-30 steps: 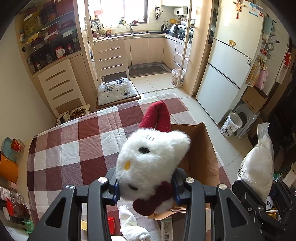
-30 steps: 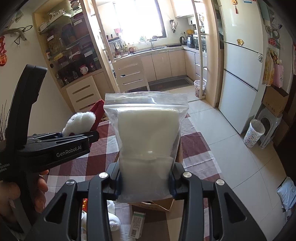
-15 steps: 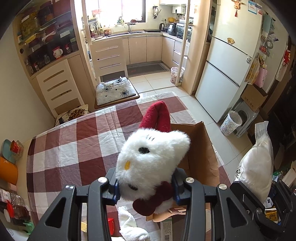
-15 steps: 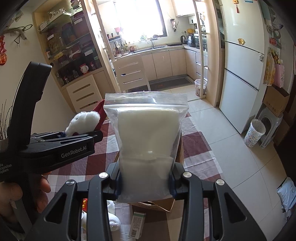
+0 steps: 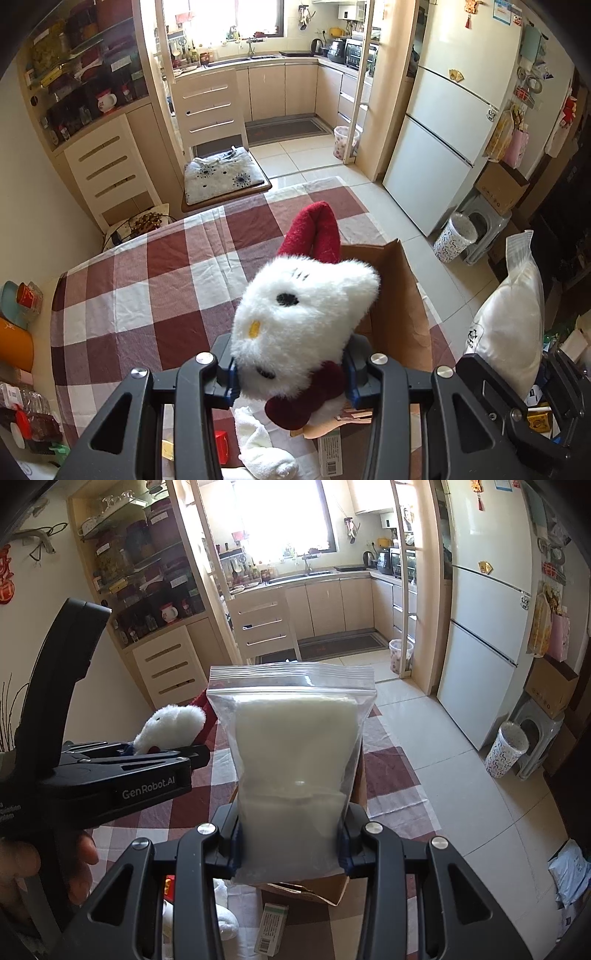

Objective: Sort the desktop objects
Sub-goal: 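Lift the plush toy and zip bag and carry both over the cardboard box, then open the left tool to drop the plush toy while the right tool releases the bag into the box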

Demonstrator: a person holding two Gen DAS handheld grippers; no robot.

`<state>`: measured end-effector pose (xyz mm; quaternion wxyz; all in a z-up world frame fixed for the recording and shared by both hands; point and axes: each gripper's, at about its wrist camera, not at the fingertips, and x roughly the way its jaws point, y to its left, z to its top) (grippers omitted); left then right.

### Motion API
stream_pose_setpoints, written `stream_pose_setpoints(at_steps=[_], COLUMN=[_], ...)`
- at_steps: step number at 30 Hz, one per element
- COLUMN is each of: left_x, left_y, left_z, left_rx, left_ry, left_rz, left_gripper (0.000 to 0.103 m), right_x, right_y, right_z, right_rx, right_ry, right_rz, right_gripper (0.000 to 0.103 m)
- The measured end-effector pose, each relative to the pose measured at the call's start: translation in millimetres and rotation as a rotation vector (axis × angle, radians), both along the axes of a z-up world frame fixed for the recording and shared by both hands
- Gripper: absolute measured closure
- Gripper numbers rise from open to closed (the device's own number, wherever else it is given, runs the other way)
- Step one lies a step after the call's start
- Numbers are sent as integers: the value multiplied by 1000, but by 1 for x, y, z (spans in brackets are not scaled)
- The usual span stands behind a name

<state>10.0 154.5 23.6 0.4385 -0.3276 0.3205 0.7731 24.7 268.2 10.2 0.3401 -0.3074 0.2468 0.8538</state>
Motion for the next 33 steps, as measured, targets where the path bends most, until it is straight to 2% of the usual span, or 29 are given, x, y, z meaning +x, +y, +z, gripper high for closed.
stream_pose_setpoints(at_steps=[18,24,26,27,28,30,33], left_x=[10,13,14,15,16,20,23], left_y=[8,9,10,10,11,12,12], left_z=[3,9,13,15,17,21,24], left_rx=[5,25,35,40,46,56,64], left_ry=[6,11,-1,1,7,21,29], left_rz=[-38,-54,-59,-61,-66,-81,-96], left_gripper=[60,51,37,30,29,29,29], right_x=[0,1,1,1,0,1,3], right_y=[1,1,1,0,0,-2,-3], right_z=[7,5,5,5,5,8,12], right_rx=[17,19,19,18,20,39,51], right_ry=[4,2,3,5,6,17,28], right_rz=[0,-2,3,10,16,17,12], right_gripper=[63,63,60,54,37,19,19])
